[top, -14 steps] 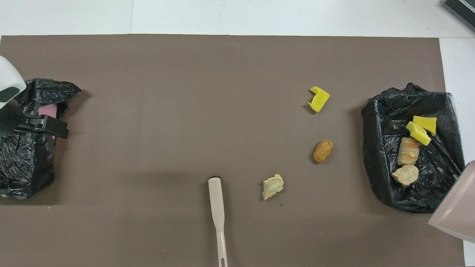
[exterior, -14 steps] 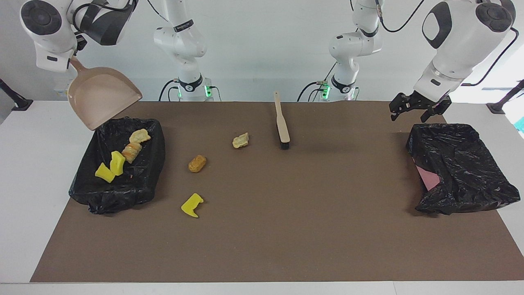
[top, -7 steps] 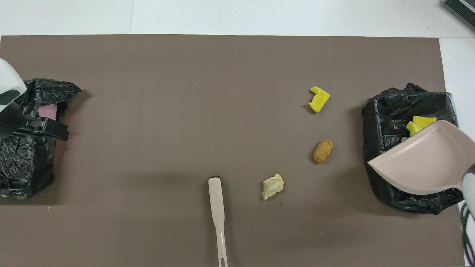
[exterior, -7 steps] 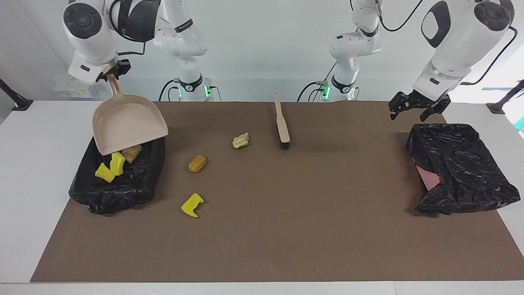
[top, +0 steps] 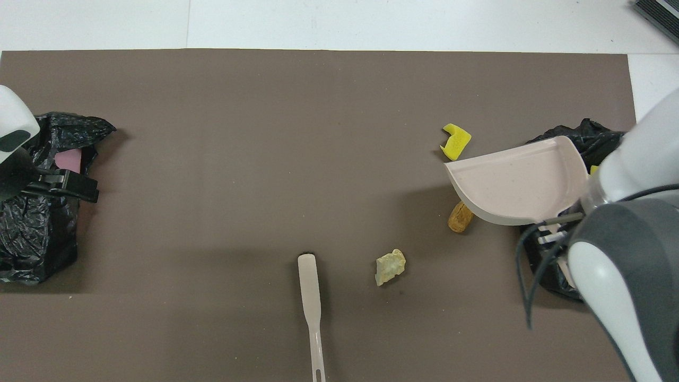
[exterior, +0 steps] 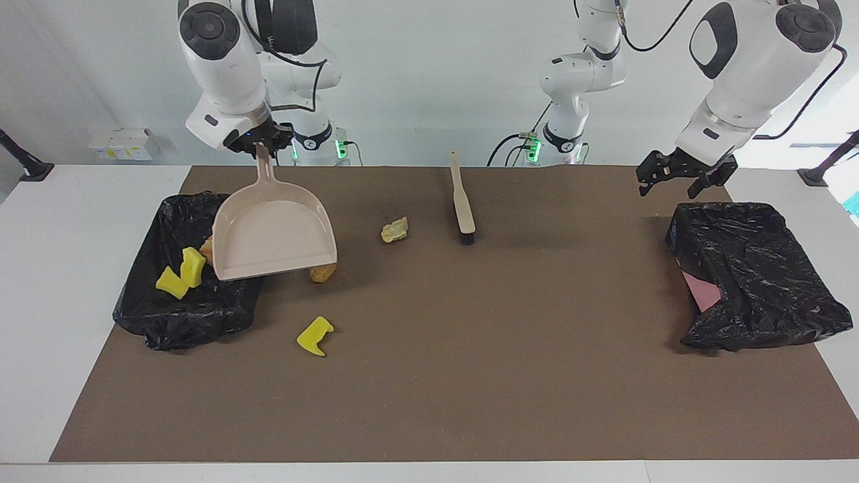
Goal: Sweep and dump trash in bin
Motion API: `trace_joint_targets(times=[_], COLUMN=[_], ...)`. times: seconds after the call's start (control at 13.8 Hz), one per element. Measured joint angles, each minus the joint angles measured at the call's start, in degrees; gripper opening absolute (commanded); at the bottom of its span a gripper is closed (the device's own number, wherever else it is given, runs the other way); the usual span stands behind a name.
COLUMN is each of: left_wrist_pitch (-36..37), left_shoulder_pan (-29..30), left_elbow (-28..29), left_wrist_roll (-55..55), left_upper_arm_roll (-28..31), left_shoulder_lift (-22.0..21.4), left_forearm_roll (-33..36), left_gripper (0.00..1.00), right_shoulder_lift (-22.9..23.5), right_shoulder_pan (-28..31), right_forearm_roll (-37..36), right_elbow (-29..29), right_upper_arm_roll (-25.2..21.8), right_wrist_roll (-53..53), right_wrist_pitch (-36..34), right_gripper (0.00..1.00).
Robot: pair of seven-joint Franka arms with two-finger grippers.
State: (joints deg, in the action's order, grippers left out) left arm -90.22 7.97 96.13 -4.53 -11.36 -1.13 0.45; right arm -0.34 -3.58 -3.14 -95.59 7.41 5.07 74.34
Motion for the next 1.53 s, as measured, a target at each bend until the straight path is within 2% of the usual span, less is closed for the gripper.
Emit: trace_joint_targets(times=[0.22, 0.44, 0.65, 1.16, 1.31, 1.53], left_wrist_pitch=[0.0, 0.0, -0.1, -1.1, -2.9, -7.6], left_shoulder_pan=[0.0, 0.0, 0.0, 0.0, 0.0, 0.0], left_elbow=[0.6, 0.8, 0.9, 1.5, 1.7, 1.9], left_wrist_roll=[-0.3, -1.2, -2.6, -2.8, -2.8, -2.9], left_upper_arm_roll=[0.0, 0.0, 0.2, 0.2, 0.2, 0.2], left_shoulder_lift=[-0.3, -0.4, -0.5, -0.7, -0.8, -0.8], left_forearm_roll=[0.0, 0.0, 0.0, 0.0, 0.0, 0.0], left_gripper=[1.0, 1.0, 1.0, 1.0, 1.0, 1.0], right_shoulder_lift=[6.6, 12.5, 15.8, 24.9, 26.5, 26.7], right_shoulder_pan=[-6.1, -12.4, -16.3, -27.6, -28.3, -28.2], right_forearm_roll=[4.5, 7.1, 11.1, 11.7, 11.8, 11.9], right_elbow=[3.8, 6.3, 7.6, 8.3, 8.3, 7.9], right_upper_arm_roll=[0.1, 0.1, 0.2, 0.2, 0.1, -0.4], right_wrist_roll=[11.8, 19.2, 20.9, 26.1, 26.2, 26.2], right_wrist_pitch=[6.0, 14.3, 19.1, 31.0, 34.0, 35.6], right_gripper=[0.0, 0.0, 0.0, 0.0, 0.0, 0.0])
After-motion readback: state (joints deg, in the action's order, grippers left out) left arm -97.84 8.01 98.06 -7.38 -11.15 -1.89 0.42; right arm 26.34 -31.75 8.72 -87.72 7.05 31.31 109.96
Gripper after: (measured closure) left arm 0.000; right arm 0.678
